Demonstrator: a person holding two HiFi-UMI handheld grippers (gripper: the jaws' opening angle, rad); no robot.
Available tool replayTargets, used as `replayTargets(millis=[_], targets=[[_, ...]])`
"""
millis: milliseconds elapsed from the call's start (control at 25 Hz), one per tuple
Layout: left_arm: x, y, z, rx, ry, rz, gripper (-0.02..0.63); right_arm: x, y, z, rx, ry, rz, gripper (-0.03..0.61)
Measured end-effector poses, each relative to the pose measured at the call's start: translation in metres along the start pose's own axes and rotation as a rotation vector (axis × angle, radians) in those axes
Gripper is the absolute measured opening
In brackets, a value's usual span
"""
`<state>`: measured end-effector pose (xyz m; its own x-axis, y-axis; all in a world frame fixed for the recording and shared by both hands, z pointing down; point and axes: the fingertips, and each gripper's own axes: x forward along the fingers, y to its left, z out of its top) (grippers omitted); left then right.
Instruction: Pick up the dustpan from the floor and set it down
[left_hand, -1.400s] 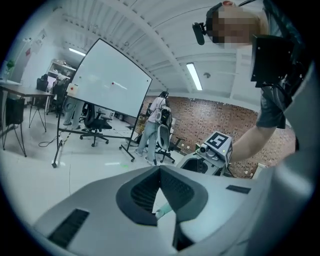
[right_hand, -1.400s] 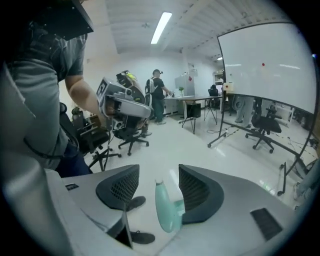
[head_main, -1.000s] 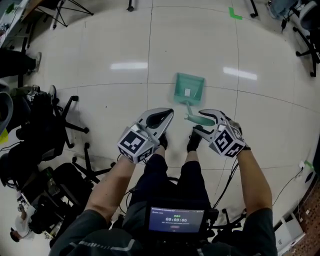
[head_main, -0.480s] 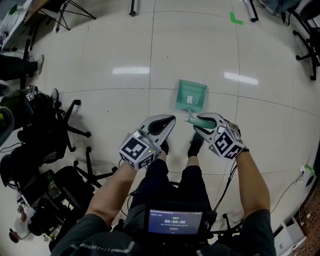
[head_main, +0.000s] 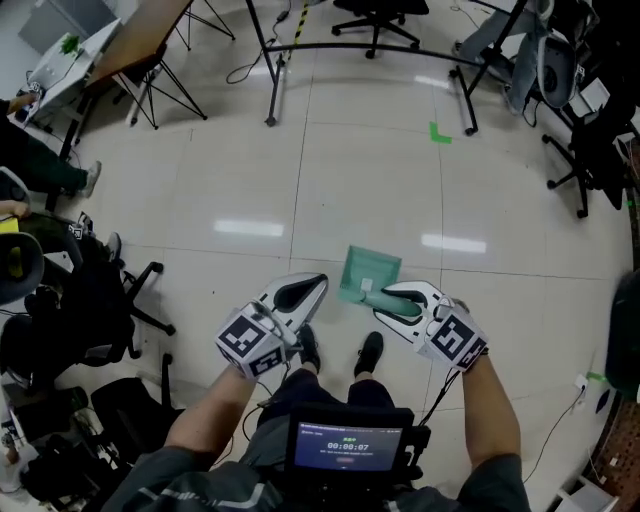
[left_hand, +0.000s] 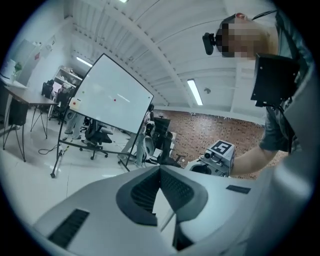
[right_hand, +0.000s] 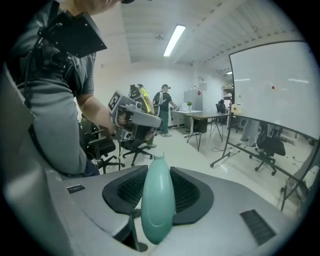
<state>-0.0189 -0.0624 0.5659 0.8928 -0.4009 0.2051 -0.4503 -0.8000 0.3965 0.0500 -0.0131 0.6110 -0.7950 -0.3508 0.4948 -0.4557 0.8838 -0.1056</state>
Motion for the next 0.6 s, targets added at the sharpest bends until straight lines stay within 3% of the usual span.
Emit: replayTargets(millis=[120, 240, 600], targets=[[-0.034, -0.039, 0.060, -0.007, -0.069, -0.020, 0.014, -0.042, 0.027, 0.068, -0.024, -0.060, -0.028, 0.160], [-0.058, -0.070, 0.110, 0.037, -0.122, -0.026, 0.014, -0.074, 0.045, 0.125, -0.075, -0.085, -0.042, 0.160], [-0.120, -0.130, 0.184, 0.111, -0.165, -0.034, 0.014, -0.119, 0.095, 0.224, -0.094, -0.145, -0.070, 0.160]])
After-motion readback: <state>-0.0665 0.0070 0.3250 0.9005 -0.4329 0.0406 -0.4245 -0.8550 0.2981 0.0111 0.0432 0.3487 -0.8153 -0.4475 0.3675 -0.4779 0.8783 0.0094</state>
